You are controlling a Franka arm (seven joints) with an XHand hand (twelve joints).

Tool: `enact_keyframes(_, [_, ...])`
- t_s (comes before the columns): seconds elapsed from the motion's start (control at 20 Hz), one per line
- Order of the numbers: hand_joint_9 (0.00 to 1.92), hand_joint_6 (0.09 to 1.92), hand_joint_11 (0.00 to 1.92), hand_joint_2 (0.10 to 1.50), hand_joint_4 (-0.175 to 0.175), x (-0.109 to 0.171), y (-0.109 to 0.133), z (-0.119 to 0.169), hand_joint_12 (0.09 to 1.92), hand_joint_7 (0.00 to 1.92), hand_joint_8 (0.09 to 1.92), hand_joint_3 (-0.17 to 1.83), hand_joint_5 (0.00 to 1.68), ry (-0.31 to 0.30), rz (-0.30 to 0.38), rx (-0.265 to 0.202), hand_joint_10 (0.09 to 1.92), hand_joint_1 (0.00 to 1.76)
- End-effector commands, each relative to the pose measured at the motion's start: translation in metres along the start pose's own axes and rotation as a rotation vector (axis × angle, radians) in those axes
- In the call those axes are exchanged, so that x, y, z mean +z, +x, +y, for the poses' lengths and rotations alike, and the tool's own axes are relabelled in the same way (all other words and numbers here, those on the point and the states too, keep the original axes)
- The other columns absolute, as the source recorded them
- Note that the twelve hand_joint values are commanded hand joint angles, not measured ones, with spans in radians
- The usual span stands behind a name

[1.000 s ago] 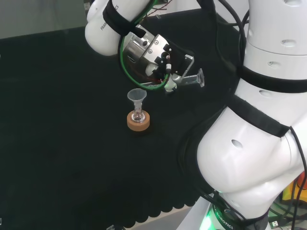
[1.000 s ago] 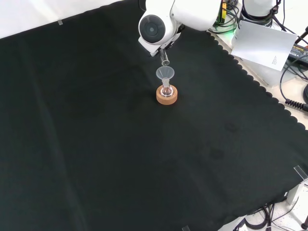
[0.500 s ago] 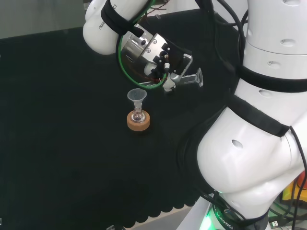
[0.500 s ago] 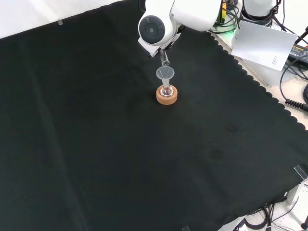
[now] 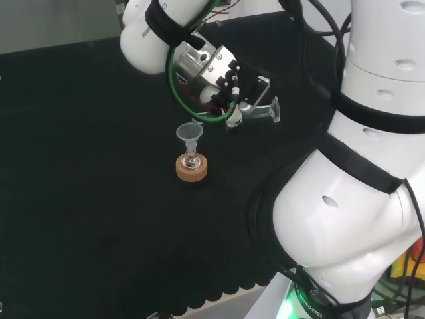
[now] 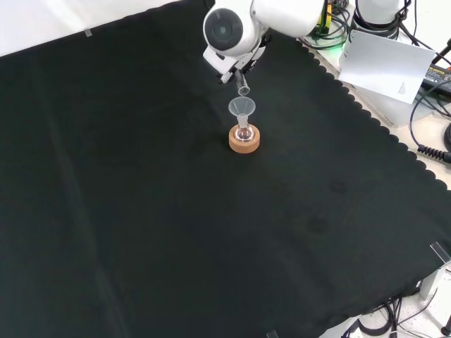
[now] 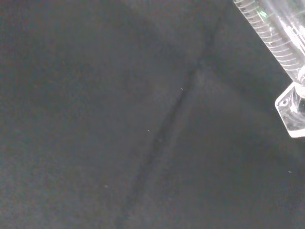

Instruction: Pour the water from the graduated cylinder into the round-bottom flask.

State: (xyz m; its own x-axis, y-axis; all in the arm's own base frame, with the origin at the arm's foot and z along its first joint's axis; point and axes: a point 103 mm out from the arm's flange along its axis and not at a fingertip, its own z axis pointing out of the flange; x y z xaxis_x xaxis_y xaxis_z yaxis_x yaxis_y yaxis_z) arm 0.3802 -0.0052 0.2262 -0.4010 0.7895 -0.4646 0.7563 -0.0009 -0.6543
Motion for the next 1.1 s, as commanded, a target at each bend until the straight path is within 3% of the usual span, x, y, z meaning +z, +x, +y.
enact_keyframes(0.05, [1.38,1.09,1.21,1.15,-0.118,0.015,-0.012,-0.004,0.77,1.16,0.41,-0.01,0.94,-0.149,0.209,-0.087,0.09,1.12])
enact_keyframes(0.25, [1.38,1.09,1.21,1.15,-0.118,0.023,-0.022,-0.002,0.77,1.16,0.41,-0.01,0.94,-0.232,0.305,-0.089,0.09,1.12])
enact_keyframes(0.65, [1.38,1.09,1.21,1.15,-0.118,0.029,-0.036,0.010,0.77,1.15,0.40,-0.01,0.94,-0.382,0.496,-0.168,0.09,1.12])
enact_keyframes(1.1, [1.38,1.09,1.22,1.15,-0.118,0.021,-0.045,0.027,0.77,1.15,0.40,-0.01,0.94,-0.460,0.573,-0.206,0.09,1.12])
